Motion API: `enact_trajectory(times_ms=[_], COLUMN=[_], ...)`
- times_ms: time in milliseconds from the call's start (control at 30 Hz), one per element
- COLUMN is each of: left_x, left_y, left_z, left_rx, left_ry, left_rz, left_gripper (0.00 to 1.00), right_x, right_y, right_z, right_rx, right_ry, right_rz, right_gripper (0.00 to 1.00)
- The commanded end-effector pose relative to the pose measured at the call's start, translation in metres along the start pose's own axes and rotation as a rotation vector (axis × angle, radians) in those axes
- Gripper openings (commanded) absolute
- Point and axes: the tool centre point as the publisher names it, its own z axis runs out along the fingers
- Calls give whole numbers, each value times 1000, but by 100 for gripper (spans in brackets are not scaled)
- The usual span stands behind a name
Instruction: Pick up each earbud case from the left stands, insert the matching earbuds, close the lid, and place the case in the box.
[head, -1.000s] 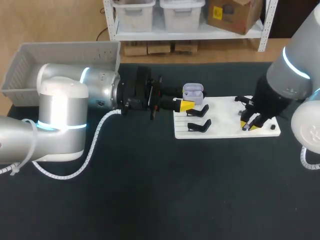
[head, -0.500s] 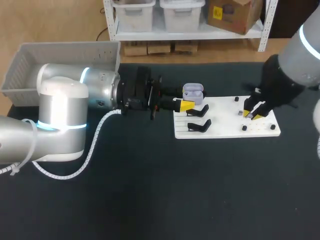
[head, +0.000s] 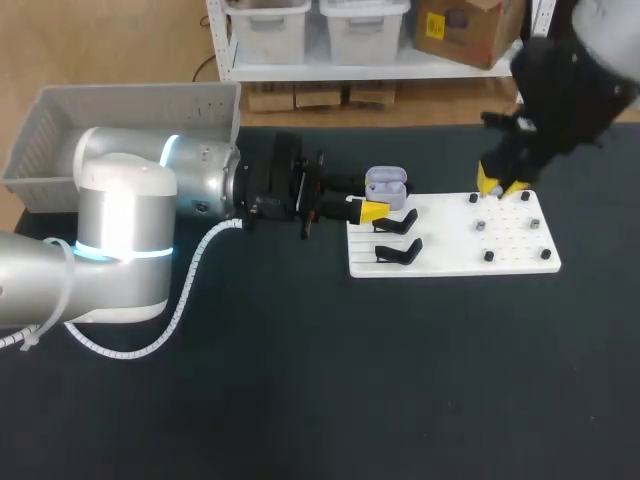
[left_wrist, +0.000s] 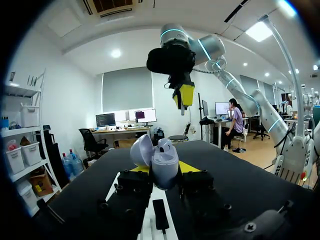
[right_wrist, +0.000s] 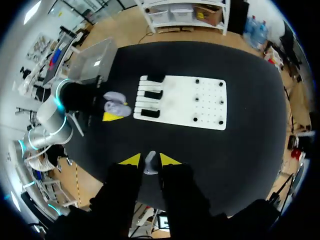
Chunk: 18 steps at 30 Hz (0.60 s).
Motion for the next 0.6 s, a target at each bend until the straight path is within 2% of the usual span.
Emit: enact_trajectory(times_ms=[33,100,300,600], left_x=[1,1,1,1], left_y=[-1,-1,-1,-1], left_z=[0,0,0,0], left_rx=[-5,-5,-5,-5], left_ry=[-2,-2,-2,-2], left_rz=[3,3,3,3], left_gripper=[0,0,0,0], right_x=[-7,-8,-13,-28], right_y=[17,23,42,63], right_z=[-10,-8,4,21], right_rx=[25,29,41,85], right_ry=[103,115,70,117], right_rz=[-58,-88,-169,-264], right_gripper=[0,0,0,0])
